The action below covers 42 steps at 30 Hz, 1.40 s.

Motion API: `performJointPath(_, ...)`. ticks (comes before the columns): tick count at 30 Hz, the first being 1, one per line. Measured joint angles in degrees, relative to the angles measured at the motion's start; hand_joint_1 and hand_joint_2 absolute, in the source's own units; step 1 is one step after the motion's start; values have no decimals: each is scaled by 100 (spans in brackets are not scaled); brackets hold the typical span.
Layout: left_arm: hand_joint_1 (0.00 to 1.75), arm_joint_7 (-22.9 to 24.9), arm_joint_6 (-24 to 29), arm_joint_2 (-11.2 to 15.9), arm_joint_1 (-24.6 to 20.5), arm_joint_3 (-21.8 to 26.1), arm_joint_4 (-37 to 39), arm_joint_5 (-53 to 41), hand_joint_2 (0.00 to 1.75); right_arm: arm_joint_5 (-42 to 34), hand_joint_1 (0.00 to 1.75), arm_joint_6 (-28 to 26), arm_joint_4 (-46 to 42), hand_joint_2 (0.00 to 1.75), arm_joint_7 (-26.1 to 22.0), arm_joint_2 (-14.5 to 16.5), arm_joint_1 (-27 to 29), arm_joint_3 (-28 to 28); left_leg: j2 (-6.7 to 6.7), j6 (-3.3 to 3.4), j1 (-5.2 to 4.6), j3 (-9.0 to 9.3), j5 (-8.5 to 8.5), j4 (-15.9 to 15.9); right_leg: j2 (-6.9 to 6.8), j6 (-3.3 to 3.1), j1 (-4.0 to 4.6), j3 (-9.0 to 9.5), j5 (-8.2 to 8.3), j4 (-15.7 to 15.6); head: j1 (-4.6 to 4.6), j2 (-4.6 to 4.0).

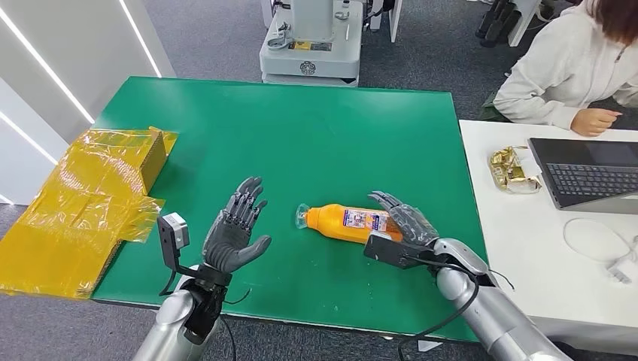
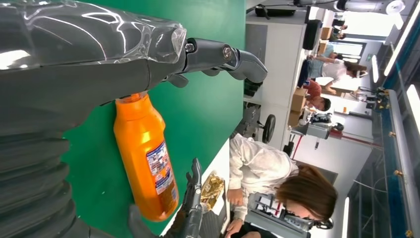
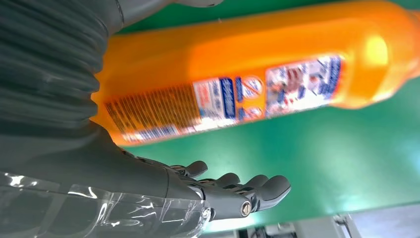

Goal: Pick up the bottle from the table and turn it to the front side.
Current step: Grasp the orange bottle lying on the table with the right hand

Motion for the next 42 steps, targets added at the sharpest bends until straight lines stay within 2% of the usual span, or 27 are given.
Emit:
performJointPath(5, 0, -3, 2, 20, -61, 0, 98, 16, 175, 47, 0, -226, 11, 175, 24, 0, -180, 331, 1, 0, 0, 0, 0, 0, 2, 0, 0, 0, 0, 0, 1, 0)
performJointPath(8, 0, -3, -20, 36, -66, 0, 160, 71, 175, 109, 0, -192, -13, 175, 260, -1, -259, 540, 1, 0, 0, -1, 0, 0, 2, 0, 0, -1, 0, 0, 1, 0)
performJointPath(12, 0, -3, -57, 50, -67, 0, 209, 121, 175, 203, 0, 48, -21, 175, 656, -4, -443, 845, 1, 0, 0, 0, 0, 0, 2, 0, 0, -1, 0, 0, 1, 0)
performJointPath(21, 0, 87, -200, 67, -65, 5, 263, 226, 175, 197, 0, 925, 47, 175, 1098, -149, -797, 1398, 0, 0, 0, 0, 0, 3, 1, 0, 0, 1, 0, 0, 1, 0)
performJointPath(26, 0, 150, -229, 64, -71, 27, 288, 269, 175, 462, 0, 1278, 179, 175, 1415, -201, -1063, 1824, 0, 0, 0, 0, 0, 3, 1, 0, 0, 0, 0, 0, 1, 0)
performJointPath(37, 0, 191, -229, 54, -54, 142, 305, 288, 175, 459, 0, 1693, 486, 175, 1559, -169, -1397, 2432, -5, 0, 1, 0, 0, 3, -4, 0, 0, 4, 0, 1, 1, 0)
performJointPath(38, 0, 198, -229, 53, -49, 147, 305, 286, 175, 444, 6, 1689, 506, 175, 1548, -166, -1401, 2468, -6, 0, 0, 0, 0, 3, -5, 0, 0, 4, 0, 1, 1, 0)
performJointPath(39, 0, 207, -229, 52, -45, 151, 305, 284, 175, 430, 34, 1684, 522, 175, 1535, -163, -1405, 2497, -7, 0, 0, 0, 0, 3, -4, 0, 0, 4, 0, 1, 1, 0)
performJointPath(42, 0, 220, -228, 46, -43, 153, 305, 278, 175, 397, 136, 1666, 556, 175, 1503, -160, -1429, 2563, -6, 0, 0, 1, 0, 4, -3, 0, 0, 4, 0, 1, 1, 0)
